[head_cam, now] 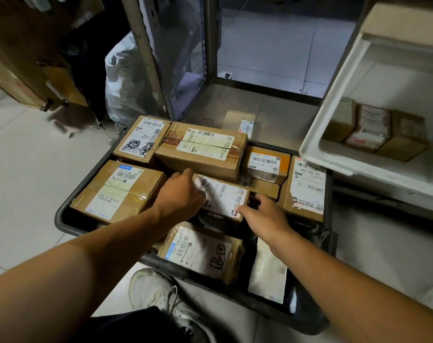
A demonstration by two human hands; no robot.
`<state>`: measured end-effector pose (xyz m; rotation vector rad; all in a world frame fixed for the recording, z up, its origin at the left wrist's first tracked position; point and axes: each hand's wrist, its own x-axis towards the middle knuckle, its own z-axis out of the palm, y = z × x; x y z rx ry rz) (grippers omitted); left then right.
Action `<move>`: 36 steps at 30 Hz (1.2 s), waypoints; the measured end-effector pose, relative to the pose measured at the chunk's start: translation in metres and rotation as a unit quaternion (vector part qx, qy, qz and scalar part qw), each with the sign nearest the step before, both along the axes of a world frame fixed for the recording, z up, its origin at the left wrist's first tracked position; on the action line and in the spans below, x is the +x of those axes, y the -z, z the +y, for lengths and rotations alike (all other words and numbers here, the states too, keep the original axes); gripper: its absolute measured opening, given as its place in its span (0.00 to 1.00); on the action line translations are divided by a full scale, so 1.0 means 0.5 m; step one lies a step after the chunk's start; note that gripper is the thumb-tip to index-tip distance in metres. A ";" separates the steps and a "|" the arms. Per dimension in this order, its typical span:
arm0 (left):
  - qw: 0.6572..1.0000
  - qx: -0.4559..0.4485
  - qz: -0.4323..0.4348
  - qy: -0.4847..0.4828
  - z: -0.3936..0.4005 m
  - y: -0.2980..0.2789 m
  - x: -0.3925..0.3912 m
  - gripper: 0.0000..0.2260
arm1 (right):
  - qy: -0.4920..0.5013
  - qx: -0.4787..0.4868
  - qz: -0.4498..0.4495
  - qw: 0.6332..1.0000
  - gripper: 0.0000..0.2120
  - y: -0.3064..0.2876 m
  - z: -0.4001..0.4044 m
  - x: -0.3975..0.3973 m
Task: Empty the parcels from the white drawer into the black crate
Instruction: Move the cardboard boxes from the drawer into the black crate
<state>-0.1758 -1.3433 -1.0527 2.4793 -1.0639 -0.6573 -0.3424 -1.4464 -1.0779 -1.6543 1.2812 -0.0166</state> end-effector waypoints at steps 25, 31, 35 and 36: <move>0.883 0.045 -0.255 0.391 -0.437 -0.131 -0.423 0.32 | -0.126 -0.369 0.241 0.889 0.32 -0.170 -0.324 -0.439; 0.891 0.016 -0.244 0.382 -0.624 -0.070 -0.424 0.32 | -0.049 -0.334 0.236 0.911 0.32 -0.103 -0.506 -0.462; 0.905 -0.013 -0.192 0.379 -0.747 -0.031 -0.441 0.24 | 0.005 -0.318 0.219 0.922 0.28 -0.043 -0.627 -0.454; 0.908 -0.031 -0.165 0.383 -0.778 -0.019 -0.449 0.21 | 0.024 -0.308 0.213 0.927 0.29 -0.029 -0.657 -0.449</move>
